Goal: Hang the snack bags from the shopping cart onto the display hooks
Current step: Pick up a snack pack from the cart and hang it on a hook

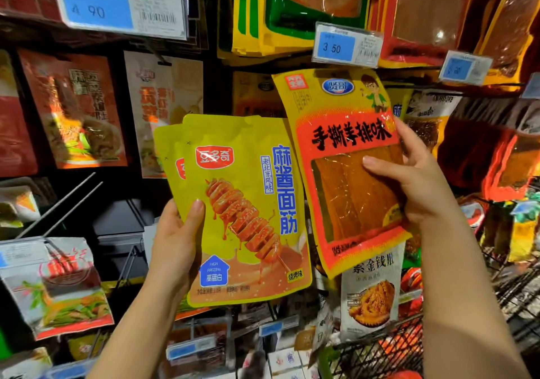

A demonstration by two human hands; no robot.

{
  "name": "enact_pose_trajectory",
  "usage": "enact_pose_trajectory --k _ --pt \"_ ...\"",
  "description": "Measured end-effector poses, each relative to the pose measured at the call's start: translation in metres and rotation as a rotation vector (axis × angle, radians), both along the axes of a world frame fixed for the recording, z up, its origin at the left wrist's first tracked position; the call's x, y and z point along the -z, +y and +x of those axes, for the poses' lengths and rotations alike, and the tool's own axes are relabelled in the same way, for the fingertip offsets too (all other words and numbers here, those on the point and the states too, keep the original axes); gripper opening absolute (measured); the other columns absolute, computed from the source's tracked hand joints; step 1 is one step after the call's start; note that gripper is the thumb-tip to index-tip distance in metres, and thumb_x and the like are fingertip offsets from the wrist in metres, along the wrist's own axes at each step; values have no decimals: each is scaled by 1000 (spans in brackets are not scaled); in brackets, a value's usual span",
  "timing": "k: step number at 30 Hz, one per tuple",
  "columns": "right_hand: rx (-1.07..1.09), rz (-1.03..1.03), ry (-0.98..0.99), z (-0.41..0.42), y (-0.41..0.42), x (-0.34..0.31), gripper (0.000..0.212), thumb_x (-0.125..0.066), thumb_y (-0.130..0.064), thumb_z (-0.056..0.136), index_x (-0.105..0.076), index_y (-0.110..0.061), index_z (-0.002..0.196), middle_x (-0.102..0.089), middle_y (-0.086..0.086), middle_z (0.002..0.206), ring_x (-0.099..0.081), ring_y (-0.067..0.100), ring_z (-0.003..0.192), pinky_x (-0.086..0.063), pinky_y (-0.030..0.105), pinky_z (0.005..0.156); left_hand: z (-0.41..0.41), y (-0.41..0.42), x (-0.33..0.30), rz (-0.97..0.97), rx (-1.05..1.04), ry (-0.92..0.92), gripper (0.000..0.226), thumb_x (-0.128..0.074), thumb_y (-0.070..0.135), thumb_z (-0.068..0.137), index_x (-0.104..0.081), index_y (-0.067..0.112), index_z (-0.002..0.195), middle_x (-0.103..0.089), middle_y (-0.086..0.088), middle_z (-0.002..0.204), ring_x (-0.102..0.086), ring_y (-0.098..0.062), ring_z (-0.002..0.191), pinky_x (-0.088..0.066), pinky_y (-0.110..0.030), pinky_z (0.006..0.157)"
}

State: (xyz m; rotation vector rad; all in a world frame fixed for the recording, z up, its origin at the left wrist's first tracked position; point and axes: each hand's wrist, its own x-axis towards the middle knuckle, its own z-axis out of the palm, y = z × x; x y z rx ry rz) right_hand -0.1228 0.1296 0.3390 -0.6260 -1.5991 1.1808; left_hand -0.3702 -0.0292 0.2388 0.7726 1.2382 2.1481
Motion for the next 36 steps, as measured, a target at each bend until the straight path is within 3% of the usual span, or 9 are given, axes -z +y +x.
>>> enact_pose_trajectory --k 6,9,14,17,21,25,27,31,36 --pt "-1 61 13 -7 4 -3 89 -77 -10 62 -43 -36 141 -67 -4 121 -67 14 106 -58 27 75 -4 -6 -1 21 -5 -19 25 -45 17 98 -54 12 121 -66 -12 117 -62 -32 111 -50 -53 91" --pt "10 49 20 -3 4 8 93 -77 -11 61 -40 -34 144 -63 -2 128 -64 15 111 -58 28 78 -7 -7 0 44 5 -20 30 -49 22 94 -54 11 122 -68 -10 115 -63 -30 110 -53 -49 89" --pt "23 45 27 0 5 14 104 -88 -30 53 -39 -37 144 -56 -2 137 -57 17 122 -55 36 91 -13 -3 7 73 38 22 70 -74 53 61 -57 15 118 -72 -2 108 -68 -22 102 -60 -33 71" --pt "31 64 29 -7 8 8 99 -87 -24 56 -41 -38 142 -56 -3 137 -55 19 124 -52 42 95 -10 2 8 76 60 20 88 -81 63 51 -57 14 120 -71 -5 110 -69 -22 100 -59 -34 70" --pt "32 72 9 -15 9 -3 91 -80 -17 59 -42 -36 140 -61 -5 130 -61 15 117 -54 38 91 -8 5 8 85 77 12 63 -68 44 71 -54 10 123 -71 -7 110 -67 -28 104 -59 -39 71" --pt "56 38 -29 -14 12 -7 93 -81 -17 62 -41 -35 143 -61 -2 130 -63 17 112 -56 39 87 -9 5 7 66 60 21 33 -53 24 92 -54 10 122 -69 -8 112 -68 -22 100 -60 -37 75" --pt "65 28 -58 -12 14 -6 93 -81 -19 59 -42 -34 143 -62 -1 129 -65 17 110 -57 38 85 -10 5 8 50 35 22 21 -47 17 98 -55 14 117 -70 -3 107 -69 -15 93 -60 -31 69" --pt "51 7 -89 -9 12 -4 92 -80 -19 58 -44 -34 141 -65 -2 125 -67 16 106 -57 30 76 -16 4 8 42 4 52 22 -47 16 98 -55 14 118 -69 -4 110 -68 -17 99 -58 -33 75" --pt "60 -17 -105 -14 11 -9 86 -80 -14 66 -44 -33 141 -69 -3 117 -71 15 96 -58 31 72 -20 5 9 35 -30 40 22 -46 15 99 -54 10 120 -69 -3 105 -70 -8 85 -56 -23 61"
